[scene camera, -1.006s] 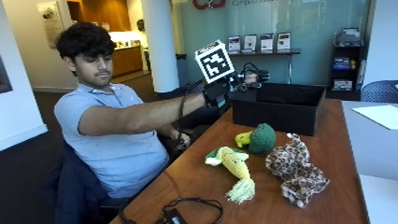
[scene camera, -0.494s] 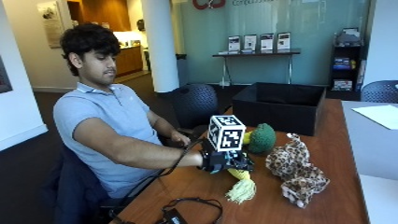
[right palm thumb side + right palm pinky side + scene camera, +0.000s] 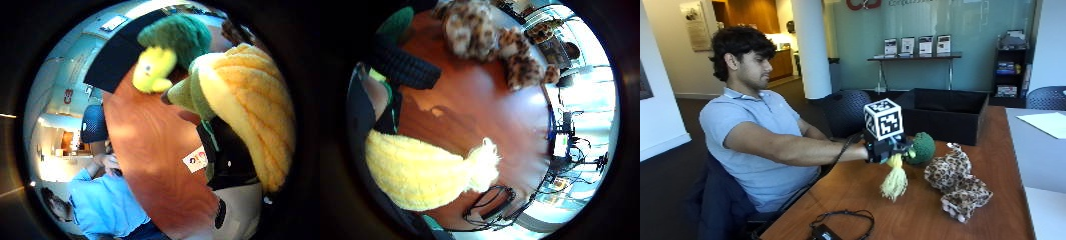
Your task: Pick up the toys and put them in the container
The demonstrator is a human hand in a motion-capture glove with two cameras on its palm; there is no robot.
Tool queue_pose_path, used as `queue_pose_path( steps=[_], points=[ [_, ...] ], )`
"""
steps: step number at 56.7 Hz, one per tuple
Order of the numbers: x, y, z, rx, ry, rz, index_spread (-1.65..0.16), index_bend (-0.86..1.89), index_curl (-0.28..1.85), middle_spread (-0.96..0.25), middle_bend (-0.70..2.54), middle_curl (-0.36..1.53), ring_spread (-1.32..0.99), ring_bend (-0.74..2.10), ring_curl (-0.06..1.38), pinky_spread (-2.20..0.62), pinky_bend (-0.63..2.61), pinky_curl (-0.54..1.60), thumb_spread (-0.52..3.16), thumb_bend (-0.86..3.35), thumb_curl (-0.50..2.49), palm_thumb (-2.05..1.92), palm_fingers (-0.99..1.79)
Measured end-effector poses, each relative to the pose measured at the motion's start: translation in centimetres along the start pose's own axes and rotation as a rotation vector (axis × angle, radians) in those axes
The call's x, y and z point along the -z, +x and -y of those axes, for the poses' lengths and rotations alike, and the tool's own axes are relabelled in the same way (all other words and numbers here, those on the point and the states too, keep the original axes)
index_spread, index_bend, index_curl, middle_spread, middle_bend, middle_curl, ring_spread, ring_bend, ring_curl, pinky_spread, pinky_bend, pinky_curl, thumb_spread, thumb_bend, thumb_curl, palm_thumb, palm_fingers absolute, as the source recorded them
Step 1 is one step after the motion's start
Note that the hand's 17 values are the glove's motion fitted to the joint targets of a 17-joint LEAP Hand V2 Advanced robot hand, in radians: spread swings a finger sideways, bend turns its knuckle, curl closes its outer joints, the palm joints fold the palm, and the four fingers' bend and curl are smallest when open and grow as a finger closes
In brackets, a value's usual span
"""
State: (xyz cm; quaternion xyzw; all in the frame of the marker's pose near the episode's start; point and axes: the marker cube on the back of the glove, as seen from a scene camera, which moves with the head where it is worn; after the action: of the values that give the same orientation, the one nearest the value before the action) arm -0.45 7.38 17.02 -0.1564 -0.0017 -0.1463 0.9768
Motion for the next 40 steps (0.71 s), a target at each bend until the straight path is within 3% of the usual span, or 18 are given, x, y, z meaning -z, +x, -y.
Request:
queue_pose_path(
  steps=[21,40],
  points=[
    [14.4,-13.5,15.7,0.1,0.172,-0.058,-0.18,0.21,0.27,-0.23,0.99,0.76,-0.38,1.34,0.67,-0.4,0.94,0.56,1.61,0.14,0.22,0.08,0.85],
    [15.0,-26.9,28.4,0.233,0.163,-0.059,-0.17,0.24,0.37,-0.23,1.01,0.86,-0.37,1.39,0.71,-0.41,0.98,0.6,1.61,0.18,0.22,0.03,0.81]
  ],
)
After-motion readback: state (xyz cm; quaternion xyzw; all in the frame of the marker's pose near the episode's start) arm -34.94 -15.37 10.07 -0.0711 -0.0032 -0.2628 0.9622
